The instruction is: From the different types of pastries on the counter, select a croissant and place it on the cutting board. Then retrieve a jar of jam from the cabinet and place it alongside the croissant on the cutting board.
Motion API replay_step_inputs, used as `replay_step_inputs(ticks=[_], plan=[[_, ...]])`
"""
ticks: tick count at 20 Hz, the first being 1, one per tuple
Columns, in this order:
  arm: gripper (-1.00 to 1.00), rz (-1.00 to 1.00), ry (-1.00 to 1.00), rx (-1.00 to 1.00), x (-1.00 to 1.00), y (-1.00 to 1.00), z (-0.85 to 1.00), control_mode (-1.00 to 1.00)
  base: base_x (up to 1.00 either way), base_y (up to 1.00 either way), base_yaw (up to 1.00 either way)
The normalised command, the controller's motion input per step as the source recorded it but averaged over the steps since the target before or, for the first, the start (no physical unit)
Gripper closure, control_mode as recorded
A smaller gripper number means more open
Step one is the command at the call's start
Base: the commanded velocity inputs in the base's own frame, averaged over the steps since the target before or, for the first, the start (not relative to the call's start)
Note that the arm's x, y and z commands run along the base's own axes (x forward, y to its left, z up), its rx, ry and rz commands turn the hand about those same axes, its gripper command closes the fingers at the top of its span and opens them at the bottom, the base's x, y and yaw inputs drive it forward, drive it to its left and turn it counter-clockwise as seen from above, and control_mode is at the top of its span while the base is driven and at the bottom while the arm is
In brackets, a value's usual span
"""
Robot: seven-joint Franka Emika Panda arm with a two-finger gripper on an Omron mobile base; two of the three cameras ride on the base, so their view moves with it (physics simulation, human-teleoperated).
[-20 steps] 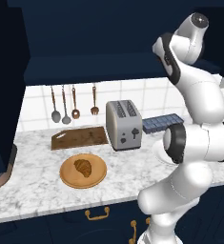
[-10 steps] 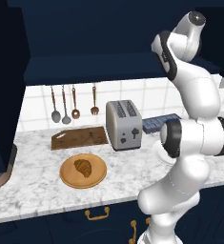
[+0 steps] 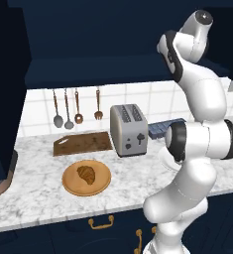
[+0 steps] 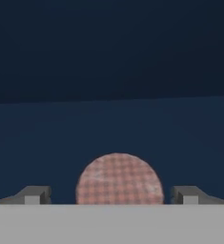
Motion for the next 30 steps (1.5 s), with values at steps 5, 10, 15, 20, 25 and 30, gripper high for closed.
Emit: replay_step_inputs(ticks=[5,10,15,20,25,30], plan=[[1.00,0.00,0.08,-0.06,0.00,0.15,-0.23,-1.00,0.00,0.00,0.00],[1.00,0.00,0.03,0.00,0.02,0.00,-0.04,-1.00,0.00,0.00,0.00],[1.00,0.03,0.10,0.20,-0.15,0.10,0.92,-1.00,0.00,0.00,0.00],[1.00,-0.05,0.00,0.11,-0.78,0.72,0.05,-1.00,0.00,0.00,0.00],[1.00,-0.13,-0.12,0.12,-1.00,0.81,-0.91,-1.00,0.00,0.00,0.00],[1.00,-0.14,-0.14,0.13,-1.00,0.76,-0.88,-1.00,0.00,0.00,0.00]])
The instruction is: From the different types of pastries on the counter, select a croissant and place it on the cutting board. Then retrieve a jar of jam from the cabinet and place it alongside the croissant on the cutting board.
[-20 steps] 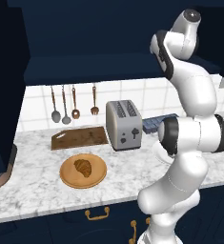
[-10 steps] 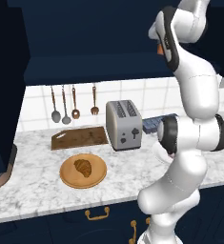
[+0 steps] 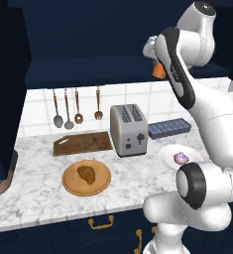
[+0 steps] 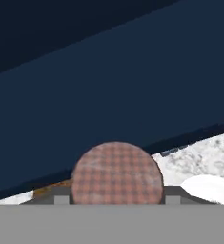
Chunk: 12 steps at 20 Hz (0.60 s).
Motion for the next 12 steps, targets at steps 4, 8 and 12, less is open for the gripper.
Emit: replay_step_inputs(ticks=[4,8,12], plan=[[1.00,-0.13,-0.16,0.12,-1.00,0.68,-0.81,-1.00,0.00,0.00,0.00],[1.00,-0.13,-0.17,0.09,-1.00,0.62,-0.81,-1.00,0.00,0.00,0.00],[1.00,-0.11,-0.06,0.06,-1.00,0.63,-0.74,-1.00,0.00,0.00,0.00]])
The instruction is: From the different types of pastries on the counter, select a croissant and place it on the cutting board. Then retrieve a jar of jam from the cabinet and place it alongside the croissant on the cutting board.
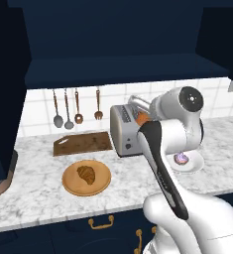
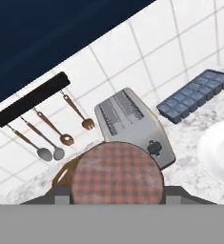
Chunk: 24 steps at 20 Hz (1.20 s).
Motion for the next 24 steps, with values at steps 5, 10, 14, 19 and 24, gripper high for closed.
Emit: replay_step_inputs(ticks=[5,10,14,19,24], plan=[[1.00,0.01,0.05,0.03,0.06,0.35,-0.12,-1.00,0.00,0.00,0.00],[1.00,0.08,0.14,0.00,0.78,0.48,0.15,-1.00,0.00,0.00,0.00],[1.00,0.06,0.01,0.00,-0.01,0.94,-0.21,-1.00,0.00,0.00,0.00],[1.00,0.04,0.01,-0.06,0.15,0.52,-0.12,-1.00,0.00,0.00,0.00],[1.00,0.08,0.13,-0.07,0.88,-0.19,0.00,-1.00,0.00,0.00,0.00]])
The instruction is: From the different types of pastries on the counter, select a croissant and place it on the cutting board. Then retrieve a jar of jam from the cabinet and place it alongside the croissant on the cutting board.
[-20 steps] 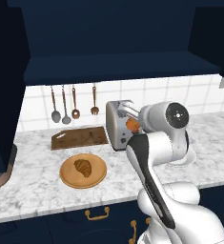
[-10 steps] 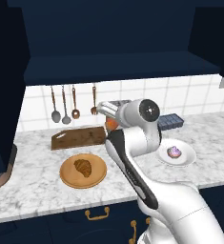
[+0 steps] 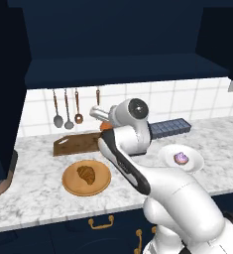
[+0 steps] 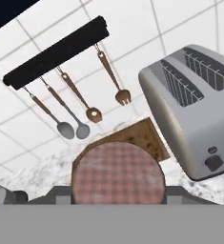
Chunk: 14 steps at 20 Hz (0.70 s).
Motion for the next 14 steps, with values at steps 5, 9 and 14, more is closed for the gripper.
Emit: replay_step_inputs(ticks=[5,9,14], plan=[[1.00,0.00,0.05,-0.11,0.00,0.41,-0.58,-1.00,0.00,0.00,0.00],[1.00,0.19,0.00,-0.30,0.53,-0.04,-0.48,-1.00,0.00,0.00,0.00],[1.00,0.06,0.00,-0.08,0.21,0.11,-0.04,-1.00,0.00,0.00,0.00]])
